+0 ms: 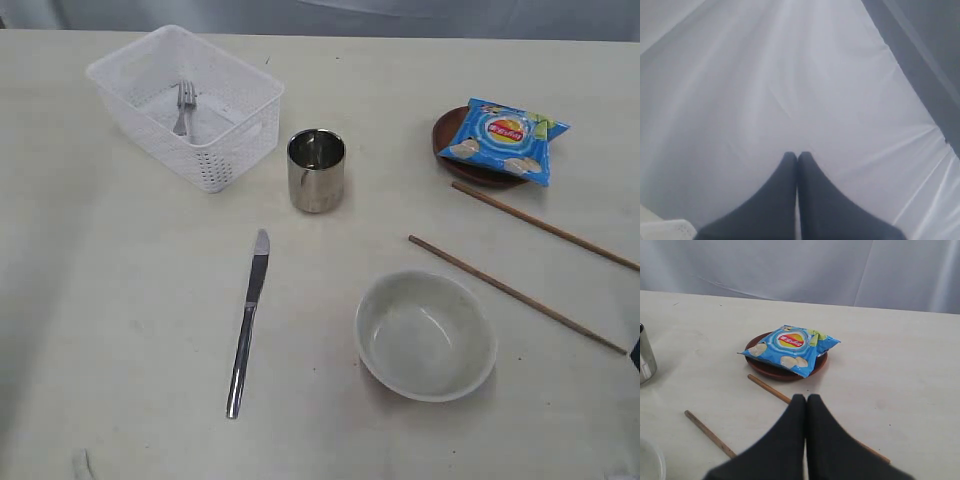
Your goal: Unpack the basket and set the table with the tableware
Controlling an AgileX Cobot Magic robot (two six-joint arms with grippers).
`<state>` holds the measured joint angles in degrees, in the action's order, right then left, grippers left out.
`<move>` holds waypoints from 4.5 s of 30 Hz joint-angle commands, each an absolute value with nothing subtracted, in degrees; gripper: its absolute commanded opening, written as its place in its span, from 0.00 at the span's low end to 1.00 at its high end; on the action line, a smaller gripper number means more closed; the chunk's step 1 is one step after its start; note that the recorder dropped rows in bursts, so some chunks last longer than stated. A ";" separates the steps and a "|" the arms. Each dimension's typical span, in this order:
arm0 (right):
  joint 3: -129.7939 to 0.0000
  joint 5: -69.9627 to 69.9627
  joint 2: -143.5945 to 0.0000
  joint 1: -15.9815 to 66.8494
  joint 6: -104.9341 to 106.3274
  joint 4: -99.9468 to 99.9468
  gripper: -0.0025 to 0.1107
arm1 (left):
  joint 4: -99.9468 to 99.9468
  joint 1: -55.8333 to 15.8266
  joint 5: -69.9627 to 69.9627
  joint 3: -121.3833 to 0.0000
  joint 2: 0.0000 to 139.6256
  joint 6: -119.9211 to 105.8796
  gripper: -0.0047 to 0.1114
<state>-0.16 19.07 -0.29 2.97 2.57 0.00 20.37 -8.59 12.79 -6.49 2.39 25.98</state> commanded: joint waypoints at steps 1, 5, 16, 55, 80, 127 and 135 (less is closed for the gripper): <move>0.00 19.17 0.00 3.08 2.22 0.45 0.02 | 12.24 -9.02 -4.50 -21.36 15.14 20.87 0.04; 0.00 19.17 0.00 3.08 2.22 0.45 0.02 | 9.35 -9.02 -20.47 -36.61 34.02 14.01 0.05; 0.00 19.17 0.00 3.08 2.44 0.45 0.02 | 17.66 -9.02 -53.77 -77.56 82.03 1.82 0.47; 0.00 19.17 0.00 3.08 2.12 0.45 0.02 | -14.01 -7.32 -54.72 -83.87 114.93 10.15 0.04; 0.00 19.17 0.00 3.08 2.25 0.45 0.02 | -10.66 -2.03 -55.76 -85.00 108.79 -1.80 0.45; 0.00 19.17 0.00 3.08 2.36 0.45 0.02 | 8.67 -2.52 -47.16 -73.48 111.38 -50.48 0.34; 0.00 19.17 0.00 3.08 2.36 0.45 0.02 | 8.67 -2.52 -47.28 -73.59 110.85 -48.93 0.04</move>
<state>-0.16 19.17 -0.29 2.97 2.37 0.00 8.42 -2.22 -47.33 -73.70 111.42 -50.26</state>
